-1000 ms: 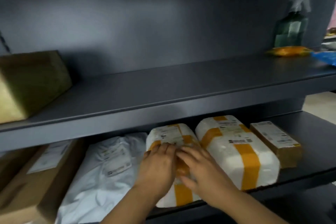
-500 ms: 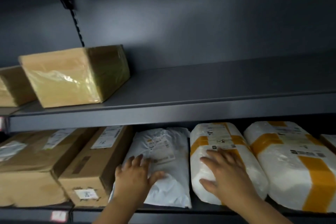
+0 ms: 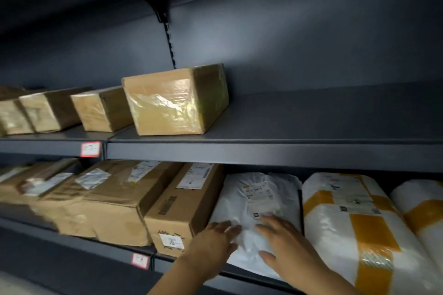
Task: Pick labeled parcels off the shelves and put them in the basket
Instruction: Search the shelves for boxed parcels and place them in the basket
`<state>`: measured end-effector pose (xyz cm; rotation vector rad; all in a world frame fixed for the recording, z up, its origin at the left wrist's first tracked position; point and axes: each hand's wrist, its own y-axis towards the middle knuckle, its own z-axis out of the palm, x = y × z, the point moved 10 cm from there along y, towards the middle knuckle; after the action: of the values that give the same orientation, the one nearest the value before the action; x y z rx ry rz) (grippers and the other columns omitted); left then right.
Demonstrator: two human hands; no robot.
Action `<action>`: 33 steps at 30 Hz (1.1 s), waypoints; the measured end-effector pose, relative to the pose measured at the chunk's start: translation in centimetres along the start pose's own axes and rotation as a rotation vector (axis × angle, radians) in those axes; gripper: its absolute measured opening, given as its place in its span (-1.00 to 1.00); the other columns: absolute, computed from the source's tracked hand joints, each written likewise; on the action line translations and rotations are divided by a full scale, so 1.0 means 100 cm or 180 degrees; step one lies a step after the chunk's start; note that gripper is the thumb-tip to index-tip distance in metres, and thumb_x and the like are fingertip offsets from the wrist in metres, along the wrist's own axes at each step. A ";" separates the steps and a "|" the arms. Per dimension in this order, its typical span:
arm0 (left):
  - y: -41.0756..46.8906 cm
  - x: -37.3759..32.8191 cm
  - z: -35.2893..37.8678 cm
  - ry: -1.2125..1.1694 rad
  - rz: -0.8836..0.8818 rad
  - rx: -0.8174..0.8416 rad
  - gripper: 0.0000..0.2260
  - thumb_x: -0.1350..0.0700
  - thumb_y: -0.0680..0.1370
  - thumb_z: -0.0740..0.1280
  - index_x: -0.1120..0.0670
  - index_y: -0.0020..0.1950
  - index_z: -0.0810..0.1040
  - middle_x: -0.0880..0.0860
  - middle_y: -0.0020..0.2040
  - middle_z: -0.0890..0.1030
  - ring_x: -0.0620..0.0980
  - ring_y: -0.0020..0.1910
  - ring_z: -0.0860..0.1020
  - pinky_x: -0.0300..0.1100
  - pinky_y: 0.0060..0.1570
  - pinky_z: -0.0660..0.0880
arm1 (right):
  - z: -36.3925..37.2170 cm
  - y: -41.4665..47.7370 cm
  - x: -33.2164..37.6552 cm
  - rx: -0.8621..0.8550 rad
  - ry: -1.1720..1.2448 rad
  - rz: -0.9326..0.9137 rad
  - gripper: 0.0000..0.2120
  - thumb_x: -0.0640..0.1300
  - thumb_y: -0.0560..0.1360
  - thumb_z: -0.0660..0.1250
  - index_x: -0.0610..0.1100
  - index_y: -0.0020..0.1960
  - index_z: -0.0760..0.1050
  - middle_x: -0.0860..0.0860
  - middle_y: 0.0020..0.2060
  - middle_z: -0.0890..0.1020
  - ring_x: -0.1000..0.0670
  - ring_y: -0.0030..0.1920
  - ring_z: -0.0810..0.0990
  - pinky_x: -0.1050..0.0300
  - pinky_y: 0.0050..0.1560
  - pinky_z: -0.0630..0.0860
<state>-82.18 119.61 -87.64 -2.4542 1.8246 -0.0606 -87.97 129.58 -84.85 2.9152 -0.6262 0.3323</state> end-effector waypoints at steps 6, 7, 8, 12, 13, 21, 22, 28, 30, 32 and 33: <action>-0.060 0.024 -0.071 0.0078 0.0010 -0.1543 -0.66 -0.05 0.57 0.11 -0.03 0.27 0.50 -0.04 0.11 0.59 0.01 -0.01 0.56 -0.20 -0.07 0.50 | 0.013 0.014 0.010 -0.0128 -0.0135 0.0169 -0.65 0.08 0.57 0.11 0.00 0.30 0.39 0.00 0.27 0.39 -0.02 0.26 0.44 0.12 0.21 0.40; -0.070 0.041 -0.079 0.0001 -0.0215 -0.1760 -0.67 -0.04 0.57 0.11 -0.02 0.26 0.51 -0.04 0.11 0.59 0.00 0.00 0.56 -0.20 -0.06 0.51 | 0.013 0.016 0.014 -0.0176 -0.0207 0.0164 -0.67 0.08 0.58 0.11 -0.01 0.28 0.41 -0.01 0.25 0.40 -0.02 0.25 0.45 0.13 0.19 0.42; -0.075 0.060 -0.083 -0.0079 -0.0529 -0.1773 -0.66 -0.02 0.57 0.10 -0.01 0.29 0.49 -0.02 0.17 0.57 0.01 0.09 0.54 -0.18 0.03 0.50 | 0.015 0.019 0.016 -0.0209 -0.0290 0.0172 -0.67 0.07 0.58 0.11 0.00 0.27 0.42 -0.01 0.25 0.41 -0.01 0.24 0.46 0.14 0.16 0.43; -0.076 0.110 -0.047 0.0159 -0.1259 -0.0859 -0.53 -0.02 0.63 0.08 -0.02 0.54 0.10 -0.04 0.54 0.12 -0.01 0.52 0.06 -0.06 0.47 0.10 | 0.022 0.023 0.011 -0.0122 -0.0396 0.0364 -0.69 0.07 0.58 0.11 0.02 0.26 0.44 0.01 0.26 0.41 0.02 0.24 0.47 0.16 0.14 0.45; -0.074 0.112 -0.037 0.0124 -0.1307 -0.0663 -0.50 -0.02 0.63 0.10 -0.03 0.55 0.06 -0.04 0.56 0.05 -0.02 0.53 0.00 -0.05 0.49 0.05 | 0.023 0.023 0.010 -0.0103 -0.0409 0.0363 -0.69 0.06 0.59 0.11 0.01 0.26 0.44 0.01 0.26 0.41 0.01 0.25 0.47 0.16 0.14 0.45; -0.068 0.116 -0.035 -0.0135 -0.1188 -0.0417 -0.54 0.06 0.63 0.14 -0.09 0.52 0.14 -0.04 0.55 0.10 -0.02 0.53 0.04 -0.19 0.47 -0.03 | 0.013 0.028 0.014 -0.0192 -0.0204 0.0302 -0.64 0.12 0.59 0.10 0.01 0.28 0.44 -0.01 0.28 0.39 0.03 0.25 0.49 0.18 0.15 0.43; -0.067 0.115 -0.036 -0.0147 -0.1189 -0.0389 -0.54 0.06 0.63 0.14 -0.09 0.52 0.14 -0.04 0.55 0.09 -0.01 0.53 0.04 -0.18 0.47 -0.02 | 0.010 0.027 0.015 -0.0249 -0.0134 0.0337 -0.65 0.12 0.58 0.10 -0.01 0.27 0.44 -0.01 0.28 0.39 0.03 0.24 0.49 0.19 0.14 0.43; -0.073 0.115 -0.042 0.0117 -0.0904 -0.0170 -0.52 0.08 0.63 0.14 -0.09 0.53 0.09 -0.04 0.55 0.08 0.00 0.52 0.06 -0.09 0.49 0.06 | -0.008 0.032 0.076 -0.0704 -0.0012 -0.0013 -0.59 0.11 0.60 0.08 0.03 0.42 0.24 0.09 0.33 0.37 0.08 0.32 0.38 0.24 0.22 0.34; -0.079 0.118 -0.054 0.0358 -0.0772 -0.0274 -0.54 0.03 0.62 0.16 -0.10 0.51 0.16 -0.07 0.53 0.15 0.01 0.48 0.16 -0.03 0.45 0.16 | -0.011 0.042 0.107 -0.0758 0.0071 -0.0224 -0.57 0.06 0.60 0.11 0.03 0.45 0.22 0.11 0.37 0.34 0.09 0.36 0.33 0.25 0.30 0.28; -0.088 0.129 -0.069 0.0517 -0.0704 -0.0522 -0.58 -0.01 0.61 0.17 -0.09 0.48 0.24 -0.08 0.48 0.25 0.00 0.41 0.26 -0.06 0.39 0.22 | -0.010 0.051 0.136 -0.0760 -0.0048 -0.0332 -0.55 0.02 0.58 0.18 0.00 0.45 0.25 0.10 0.39 0.32 0.07 0.39 0.29 0.21 0.37 0.25; -0.093 0.139 -0.075 0.0511 -0.0687 -0.0645 -0.60 -0.02 0.61 0.16 -0.07 0.46 0.27 -0.07 0.45 0.30 -0.01 0.38 0.29 -0.09 0.37 0.24 | -0.007 0.057 0.151 -0.0752 -0.0181 -0.0396 -0.52 0.05 0.52 0.28 0.00 0.41 0.33 0.10 0.36 0.37 0.06 0.37 0.34 0.18 0.35 0.30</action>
<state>-69.89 108.63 -79.57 -2.8578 1.6900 -0.0930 -77.05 118.73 -79.97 2.7276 -0.4540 0.1496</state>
